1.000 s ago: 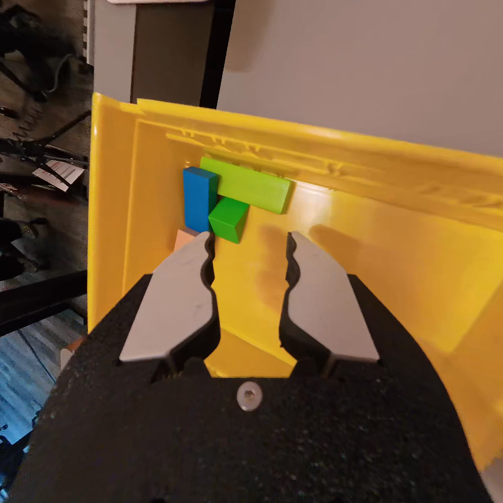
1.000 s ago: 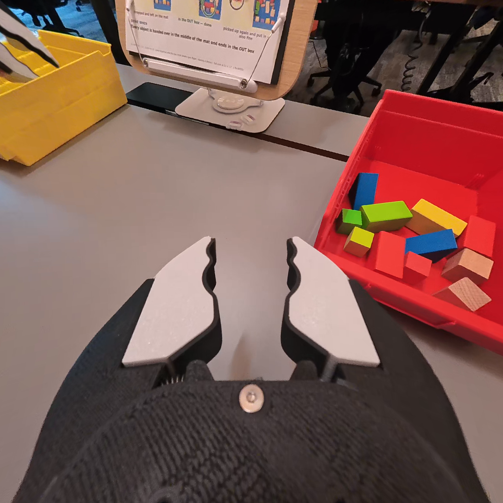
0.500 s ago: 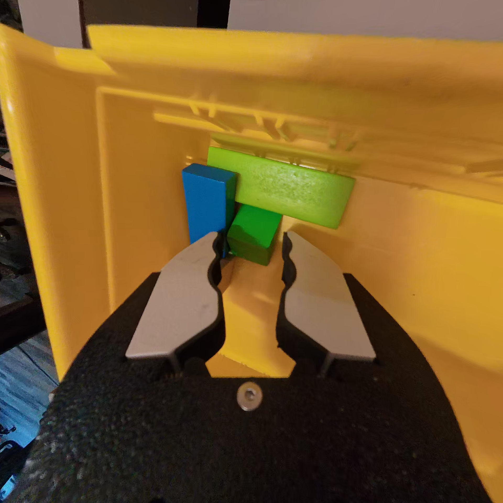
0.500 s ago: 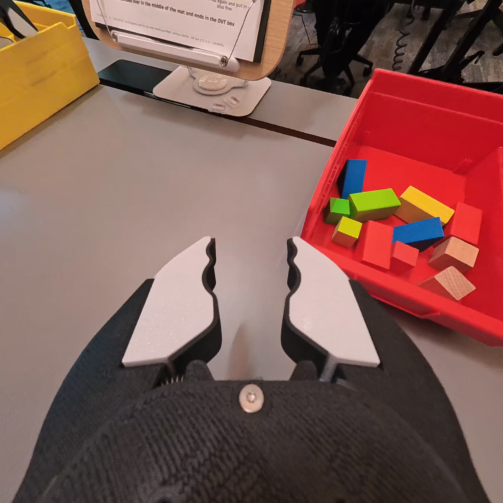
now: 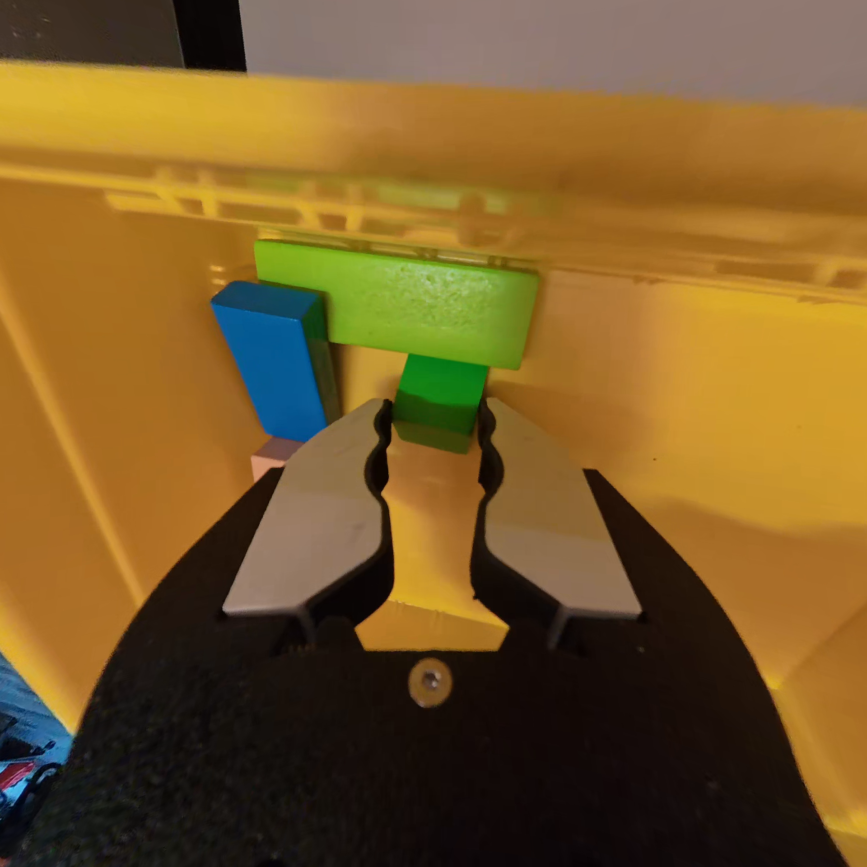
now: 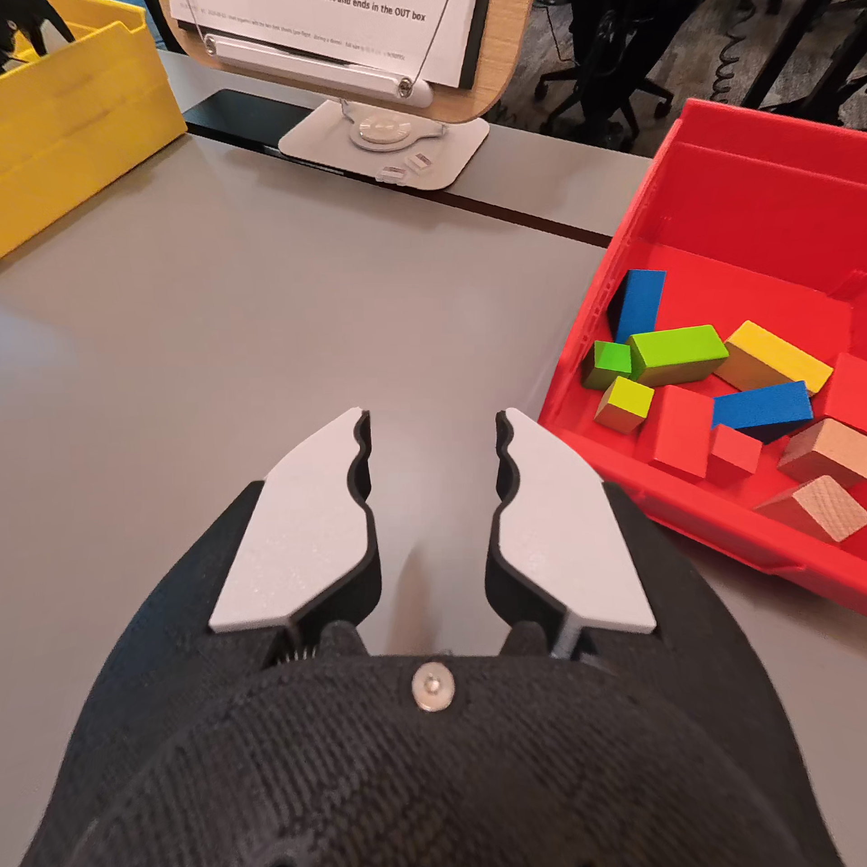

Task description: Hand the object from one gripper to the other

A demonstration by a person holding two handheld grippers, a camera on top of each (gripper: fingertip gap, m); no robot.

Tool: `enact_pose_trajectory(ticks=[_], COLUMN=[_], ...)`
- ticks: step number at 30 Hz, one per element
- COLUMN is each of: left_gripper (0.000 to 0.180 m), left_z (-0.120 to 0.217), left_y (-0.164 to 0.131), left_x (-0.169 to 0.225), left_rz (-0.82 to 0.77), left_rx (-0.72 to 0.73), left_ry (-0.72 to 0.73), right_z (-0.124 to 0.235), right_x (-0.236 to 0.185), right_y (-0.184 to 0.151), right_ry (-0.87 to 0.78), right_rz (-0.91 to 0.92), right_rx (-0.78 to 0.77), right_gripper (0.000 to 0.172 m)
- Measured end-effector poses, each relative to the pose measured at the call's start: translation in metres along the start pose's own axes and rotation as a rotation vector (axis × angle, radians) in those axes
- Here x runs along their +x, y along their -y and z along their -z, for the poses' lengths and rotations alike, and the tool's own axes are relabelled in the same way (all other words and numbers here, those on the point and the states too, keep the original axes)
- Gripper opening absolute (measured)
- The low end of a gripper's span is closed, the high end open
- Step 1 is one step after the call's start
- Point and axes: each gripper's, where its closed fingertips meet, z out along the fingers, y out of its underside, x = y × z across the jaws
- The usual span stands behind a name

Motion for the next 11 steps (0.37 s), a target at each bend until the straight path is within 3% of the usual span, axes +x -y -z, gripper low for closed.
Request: enact_pose_trajectory(ticks=[11], left_gripper=[0.045], left_z=[0.002], left_y=[0.004], left_x=[0.013], left_rz=[0.027], left_rx=[0.008], left_ry=[-0.049], right_z=[0.000], right_x=[-0.008], right_y=[-0.007], right_ry=[0.027], right_rz=[-0.004], right_rx=[-0.004], right_gripper=[0.054])
